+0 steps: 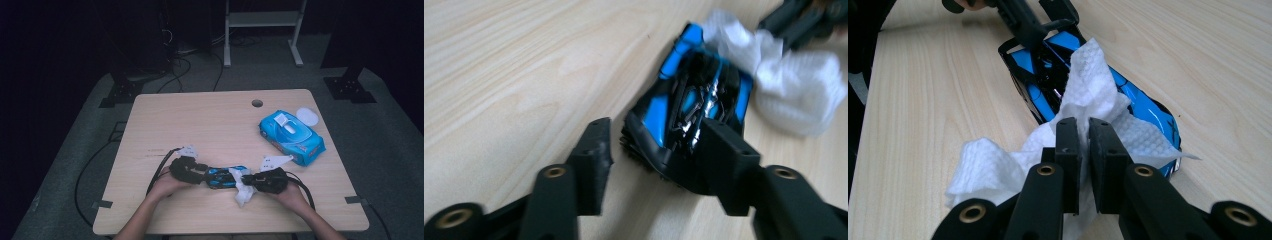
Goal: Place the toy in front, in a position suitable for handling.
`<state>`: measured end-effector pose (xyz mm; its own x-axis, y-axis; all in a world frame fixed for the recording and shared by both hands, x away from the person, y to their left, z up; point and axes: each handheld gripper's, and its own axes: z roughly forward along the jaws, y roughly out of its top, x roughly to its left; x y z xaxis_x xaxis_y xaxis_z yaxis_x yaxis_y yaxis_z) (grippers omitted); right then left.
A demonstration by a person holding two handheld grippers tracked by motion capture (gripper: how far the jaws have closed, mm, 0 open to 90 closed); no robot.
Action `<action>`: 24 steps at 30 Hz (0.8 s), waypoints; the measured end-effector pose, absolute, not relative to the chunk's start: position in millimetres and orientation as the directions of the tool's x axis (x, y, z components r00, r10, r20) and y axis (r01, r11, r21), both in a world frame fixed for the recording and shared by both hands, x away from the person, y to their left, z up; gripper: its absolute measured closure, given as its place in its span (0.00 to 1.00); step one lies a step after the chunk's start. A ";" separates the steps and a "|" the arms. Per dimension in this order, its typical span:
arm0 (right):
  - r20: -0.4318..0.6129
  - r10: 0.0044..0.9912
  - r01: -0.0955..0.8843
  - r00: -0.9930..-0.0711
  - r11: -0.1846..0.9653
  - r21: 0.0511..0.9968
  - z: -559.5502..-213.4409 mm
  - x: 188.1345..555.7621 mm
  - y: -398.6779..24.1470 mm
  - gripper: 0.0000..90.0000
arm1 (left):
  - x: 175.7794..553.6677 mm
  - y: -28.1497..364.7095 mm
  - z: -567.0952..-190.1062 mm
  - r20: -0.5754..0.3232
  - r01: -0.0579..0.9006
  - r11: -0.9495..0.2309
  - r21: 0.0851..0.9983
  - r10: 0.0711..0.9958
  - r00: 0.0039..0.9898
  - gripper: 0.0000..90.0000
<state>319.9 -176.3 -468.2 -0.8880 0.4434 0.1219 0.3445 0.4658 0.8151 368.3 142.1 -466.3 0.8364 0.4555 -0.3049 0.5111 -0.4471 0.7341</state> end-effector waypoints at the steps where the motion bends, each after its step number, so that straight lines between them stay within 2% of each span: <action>1: 0.124 0.445 0.345 -0.887 0.462 0.817 -468.5 319.9 -176.5 0.92 | 370.8 144.7 -467.2 -0.344 0.534 -0.413 0.738 0.450 0.824 0.56; 4: 0.122 0.442 0.343 -0.889 0.464 0.817 -468.5 319.9 -176.2 0.92 | 376.2 147.7 -467.2 -0.402 0.576 -0.350 0.739 0.456 0.794 0.59; 7: 0.122 0.441 0.343 -0.889 0.465 0.817 -468.5 320.2 -176.2 0.92 | 380.3 148.1 -471.7 -0.426 0.603 -0.359 0.713 0.461 0.778 0.64; 8: 0.122 0.440 0.343 -0.889 0.465 0.817 -468.5 320.2 -176.2 0.92 | 382.1 148.7 -474.1 -0.470 0.633 -0.342 0.695 0.450 0.759 0.64; 9: 0.123 0.440 0.343 -0.890 0.465 0.816 -468.6 320.3 -176.2 0.92 | 383.9 149.6 -474.6 -0.488 0.647 -0.339 0.683 0.448 0.749 0.62; 10: 0.125 0.440 0.344 -0.889 0.464 0.816 -468.6 320.3 -176.2 0.92 | 385.5 149.8 -475.0 -0.496 0.664 -0.336 0.668 0.464 0.734 0.54; 11: 0.126 0.440 0.345 -0.889 0.465 0.816 -468.5 320.6 -176.4 0.92 | 386.4 150.1 -475.2 -0.490 0.665 -0.345 0.662 0.473 0.733 0.50; 13: 0.127 0.439 0.346 -0.889 0.464 0.815 -468.4 320.7 -176.4 0.92 | 387.9 150.8 -475.7 -0.509 0.677 -0.339 0.654 0.465 0.724 0.47; 15: 0.126 0.438 0.347 -0.890 0.471 0.811 -467.1 321.4 -176.9 0.92 | 388.3 150.5 -475.6 -0.533 0.689 -0.343 0.638 0.450 0.717 0.38; 18: 0.139 0.431 0.358 -0.891 0.482 0.800 -464.5 323.1 -180.0 0.92 | 386.0 148.2 -477.2 -0.533 0.675 -0.380 0.633 0.419 0.735 0.30; 24: 0.154 0.435 0.372 -0.887 0.479 0.795 -464.4 323.5 -185.2 0.92 | 379.0 138.0 -476.8 -0.471 0.609 -0.443 0.658 0.390 0.792 0.27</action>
